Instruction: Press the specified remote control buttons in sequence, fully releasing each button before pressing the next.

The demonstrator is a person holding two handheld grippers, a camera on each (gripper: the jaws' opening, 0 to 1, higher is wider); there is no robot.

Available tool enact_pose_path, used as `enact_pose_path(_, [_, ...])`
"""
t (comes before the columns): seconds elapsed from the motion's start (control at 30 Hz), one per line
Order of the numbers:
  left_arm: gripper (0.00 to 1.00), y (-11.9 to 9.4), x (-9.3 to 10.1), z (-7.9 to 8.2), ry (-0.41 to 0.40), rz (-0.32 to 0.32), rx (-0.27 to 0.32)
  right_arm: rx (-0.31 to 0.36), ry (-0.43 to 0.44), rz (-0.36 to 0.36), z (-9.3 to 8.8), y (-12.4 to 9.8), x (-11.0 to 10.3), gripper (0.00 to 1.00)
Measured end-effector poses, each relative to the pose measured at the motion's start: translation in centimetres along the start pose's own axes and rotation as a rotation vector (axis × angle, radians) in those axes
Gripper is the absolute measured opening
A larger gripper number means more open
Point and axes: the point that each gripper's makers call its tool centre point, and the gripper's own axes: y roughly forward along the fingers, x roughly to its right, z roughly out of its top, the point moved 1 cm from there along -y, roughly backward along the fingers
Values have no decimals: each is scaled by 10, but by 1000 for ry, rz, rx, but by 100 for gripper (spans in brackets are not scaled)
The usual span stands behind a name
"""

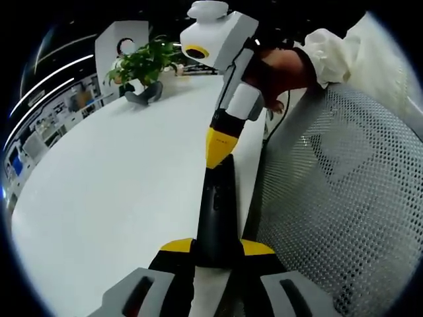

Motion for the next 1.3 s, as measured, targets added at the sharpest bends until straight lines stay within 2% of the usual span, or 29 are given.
enact_pose_path(0.17, [24, 2, 6, 2, 8, -21, 9, -7, -27, 27, -1, 2, -7, 0])
enact_pose_path(0.37, [24, 2, 5, 1, 9, -22, 9, -32, -37, 17, -4, 3, -6, 0])
enact_pose_path(0.47, [24, 2, 5, 1, 10, -23, 11, -21, -1, 18, -2, 1, -3, 0])
enact_pose_path(0.53, [24, 2, 5, 1, 13, -22, 11, -63, 29, 1, -10, 3, 1, 0])
enact_pose_path(0.57, [25, 2, 5, 1, 12, -22, 12, -28, 26, 21, -4, 3, -2, 0])
enact_pose_path(0.6, [25, 2, 5, 1, 12, -22, 11, -42, 27, 16, -6, 2, -2, 0])
enact_pose_path(1.0, [25, 2, 4, 1, 16, -19, 14, -31, 22, 5, -5, 2, -2, 0])
enact_pose_path(1.3, [24, 1, 3, 1, 21, -18, 13, -27, -20, -9, -6, 4, -3, 0])
